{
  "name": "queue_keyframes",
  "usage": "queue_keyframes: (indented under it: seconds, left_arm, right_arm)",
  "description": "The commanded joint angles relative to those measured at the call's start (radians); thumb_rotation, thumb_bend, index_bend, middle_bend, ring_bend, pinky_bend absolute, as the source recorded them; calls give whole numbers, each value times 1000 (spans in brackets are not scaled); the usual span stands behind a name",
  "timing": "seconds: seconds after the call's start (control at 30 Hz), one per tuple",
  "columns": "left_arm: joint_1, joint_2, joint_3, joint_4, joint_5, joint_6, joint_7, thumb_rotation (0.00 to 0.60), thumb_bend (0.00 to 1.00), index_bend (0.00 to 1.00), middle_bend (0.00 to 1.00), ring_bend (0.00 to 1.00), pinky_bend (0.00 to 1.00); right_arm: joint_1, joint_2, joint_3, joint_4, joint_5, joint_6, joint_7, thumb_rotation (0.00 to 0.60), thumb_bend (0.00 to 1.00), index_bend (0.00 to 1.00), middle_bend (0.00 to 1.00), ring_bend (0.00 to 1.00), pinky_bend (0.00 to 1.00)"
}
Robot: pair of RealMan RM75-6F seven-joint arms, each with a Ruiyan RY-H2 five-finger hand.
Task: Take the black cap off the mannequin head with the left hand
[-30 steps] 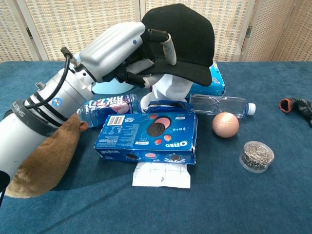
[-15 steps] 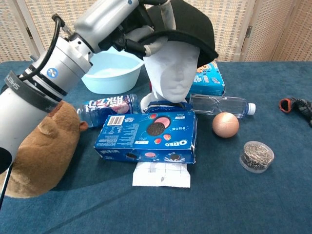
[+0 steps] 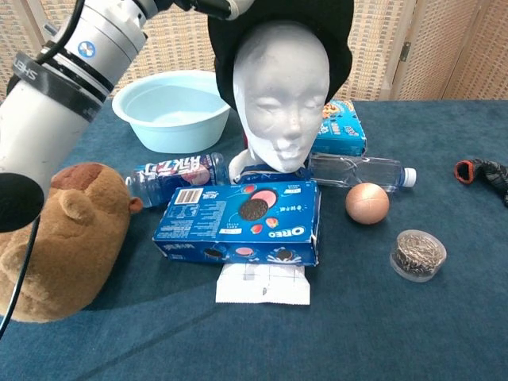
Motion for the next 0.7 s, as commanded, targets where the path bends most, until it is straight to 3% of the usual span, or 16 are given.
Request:
queue_keyframes:
  seconds: [0.03, 0.4, 0.7]
  left_arm:
    - [-10, 12, -20, 14, -21, -2, 3, 600, 399, 545, 1000, 1000, 1000]
    - [18, 115, -79, 16, -95, 28, -7, 600, 399, 544, 1000, 1000, 1000]
    - [152, 253, -21, -19, -86, 113, -53, 600, 399, 544, 1000, 1000, 1000]
  right_arm:
    - [0, 1, 1, -2, -4, 5, 0, 600, 283, 298, 226, 151, 219]
    - [-6, 6, -2, -11, -16, 15, -5, 600, 283, 298, 226, 151, 219]
    - [4, 7, -1, -22, -25, 2, -16, 600, 283, 298, 226, 151, 219]
